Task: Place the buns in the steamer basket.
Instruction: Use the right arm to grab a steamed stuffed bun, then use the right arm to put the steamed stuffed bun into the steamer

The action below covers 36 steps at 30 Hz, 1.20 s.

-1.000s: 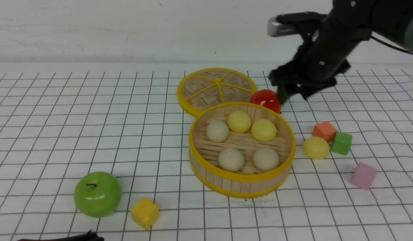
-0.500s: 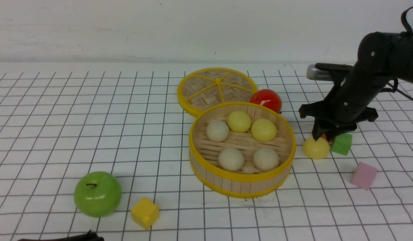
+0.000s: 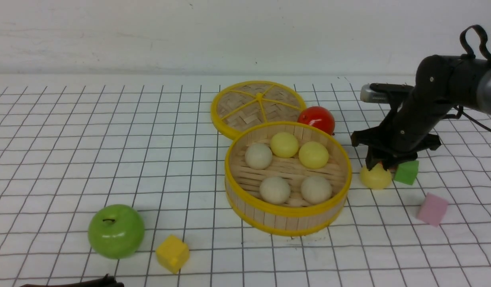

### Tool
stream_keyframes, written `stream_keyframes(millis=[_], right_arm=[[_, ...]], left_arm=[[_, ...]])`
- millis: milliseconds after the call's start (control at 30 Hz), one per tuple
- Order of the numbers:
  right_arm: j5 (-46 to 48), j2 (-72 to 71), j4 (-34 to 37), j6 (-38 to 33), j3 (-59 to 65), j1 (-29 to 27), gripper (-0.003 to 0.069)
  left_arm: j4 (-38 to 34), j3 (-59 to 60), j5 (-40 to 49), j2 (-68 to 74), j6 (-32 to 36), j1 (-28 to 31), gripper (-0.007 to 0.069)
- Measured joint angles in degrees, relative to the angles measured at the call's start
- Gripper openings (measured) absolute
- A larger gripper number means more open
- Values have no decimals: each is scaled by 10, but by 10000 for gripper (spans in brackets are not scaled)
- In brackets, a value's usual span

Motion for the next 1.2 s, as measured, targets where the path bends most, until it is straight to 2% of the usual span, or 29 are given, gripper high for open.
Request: stream_keyframes(millis=[200, 400, 667, 800, 1000, 1200], right_arm=[[1, 1, 0, -1, 0, 0, 190], [35, 0, 0, -12, 0, 0, 8], [60, -79, -1, -22, 0, 16, -3], [47, -150, 17, -34, 0, 71, 1], [4, -123, 32, -39, -1, 159, 3], [-25, -81, 32, -41, 0, 177, 3]], left_arm=[[0, 0, 0, 0, 0, 0, 90], [0, 0, 0, 0, 0, 0, 92], [0, 0, 0, 0, 0, 0, 92], [0, 0, 0, 0, 0, 0, 92], [0, 0, 0, 0, 0, 0, 94], [0, 0, 0, 0, 0, 0, 102]])
